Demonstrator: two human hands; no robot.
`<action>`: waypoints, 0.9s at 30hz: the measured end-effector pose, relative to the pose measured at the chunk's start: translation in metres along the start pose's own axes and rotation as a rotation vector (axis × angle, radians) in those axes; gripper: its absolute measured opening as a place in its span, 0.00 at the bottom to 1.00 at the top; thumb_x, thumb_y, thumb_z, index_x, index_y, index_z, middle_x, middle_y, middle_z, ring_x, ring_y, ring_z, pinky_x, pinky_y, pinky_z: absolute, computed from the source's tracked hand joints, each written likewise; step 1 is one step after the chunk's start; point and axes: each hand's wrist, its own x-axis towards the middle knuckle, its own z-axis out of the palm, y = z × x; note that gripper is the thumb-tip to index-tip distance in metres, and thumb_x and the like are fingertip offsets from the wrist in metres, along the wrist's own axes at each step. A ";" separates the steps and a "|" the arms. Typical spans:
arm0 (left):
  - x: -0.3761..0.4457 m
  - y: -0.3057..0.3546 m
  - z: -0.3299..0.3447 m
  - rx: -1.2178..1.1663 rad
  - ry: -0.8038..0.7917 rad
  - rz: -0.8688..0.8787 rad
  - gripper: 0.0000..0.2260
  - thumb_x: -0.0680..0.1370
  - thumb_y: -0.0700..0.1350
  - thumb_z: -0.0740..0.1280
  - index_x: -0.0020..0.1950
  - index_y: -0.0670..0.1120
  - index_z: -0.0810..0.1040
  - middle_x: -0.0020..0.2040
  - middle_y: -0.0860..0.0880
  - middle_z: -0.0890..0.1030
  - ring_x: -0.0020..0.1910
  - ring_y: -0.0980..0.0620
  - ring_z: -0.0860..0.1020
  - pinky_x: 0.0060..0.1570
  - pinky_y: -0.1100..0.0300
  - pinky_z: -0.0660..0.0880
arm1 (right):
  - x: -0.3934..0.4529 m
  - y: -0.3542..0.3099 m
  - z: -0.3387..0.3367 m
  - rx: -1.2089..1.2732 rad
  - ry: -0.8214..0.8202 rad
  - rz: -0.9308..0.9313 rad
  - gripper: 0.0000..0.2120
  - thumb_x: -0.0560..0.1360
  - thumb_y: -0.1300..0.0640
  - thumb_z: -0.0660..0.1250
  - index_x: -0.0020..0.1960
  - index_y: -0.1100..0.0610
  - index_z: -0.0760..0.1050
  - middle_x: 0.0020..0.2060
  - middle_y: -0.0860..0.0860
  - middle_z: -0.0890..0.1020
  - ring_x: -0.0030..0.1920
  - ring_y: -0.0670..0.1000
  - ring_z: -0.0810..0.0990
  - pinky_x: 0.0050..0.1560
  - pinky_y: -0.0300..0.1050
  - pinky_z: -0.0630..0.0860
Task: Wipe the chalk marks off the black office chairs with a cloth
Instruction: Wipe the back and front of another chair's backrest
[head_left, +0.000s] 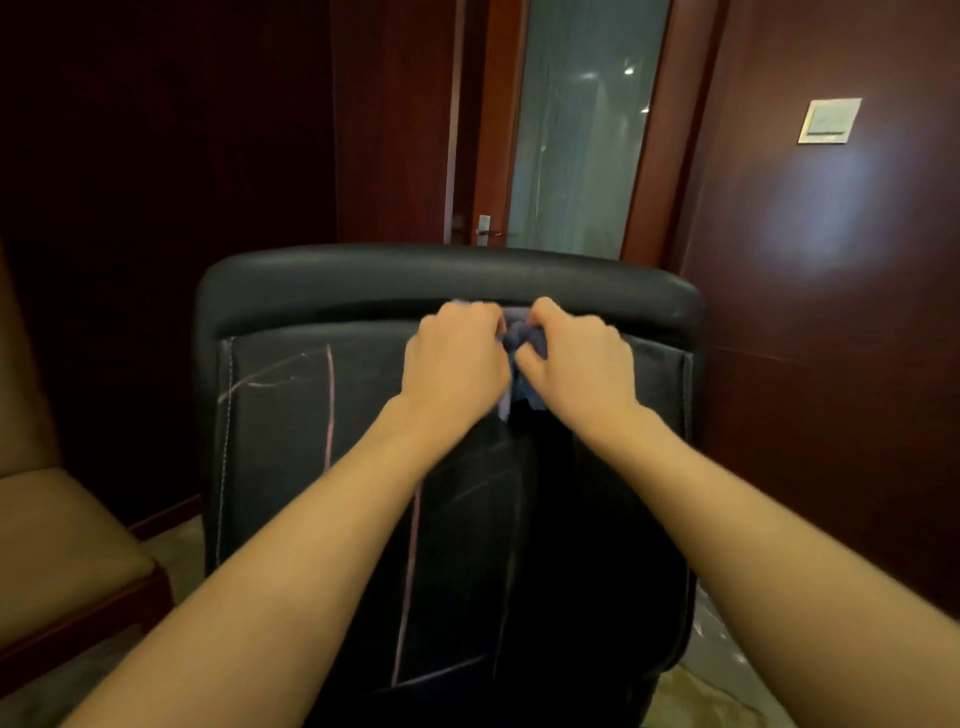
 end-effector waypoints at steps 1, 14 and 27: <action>-0.009 -0.004 0.006 -0.034 -0.019 -0.005 0.11 0.80 0.46 0.63 0.60 0.50 0.80 0.58 0.41 0.79 0.58 0.37 0.76 0.52 0.49 0.73 | -0.010 0.000 0.006 -0.013 0.000 0.002 0.12 0.78 0.49 0.63 0.57 0.54 0.72 0.50 0.60 0.82 0.51 0.65 0.80 0.42 0.52 0.70; -0.098 -0.002 0.023 0.102 -0.176 -0.008 0.08 0.81 0.47 0.60 0.57 0.51 0.75 0.57 0.45 0.81 0.57 0.40 0.79 0.51 0.49 0.74 | -0.091 -0.003 0.001 -0.080 -0.253 -0.030 0.12 0.76 0.45 0.62 0.56 0.51 0.72 0.49 0.57 0.84 0.52 0.63 0.82 0.46 0.52 0.75; -0.061 0.003 0.027 0.038 -0.139 -0.058 0.10 0.82 0.45 0.61 0.61 0.46 0.76 0.58 0.40 0.79 0.58 0.37 0.77 0.52 0.49 0.73 | -0.068 -0.006 0.018 -0.039 -0.154 0.140 0.13 0.79 0.48 0.59 0.61 0.53 0.67 0.54 0.57 0.81 0.53 0.63 0.80 0.47 0.52 0.74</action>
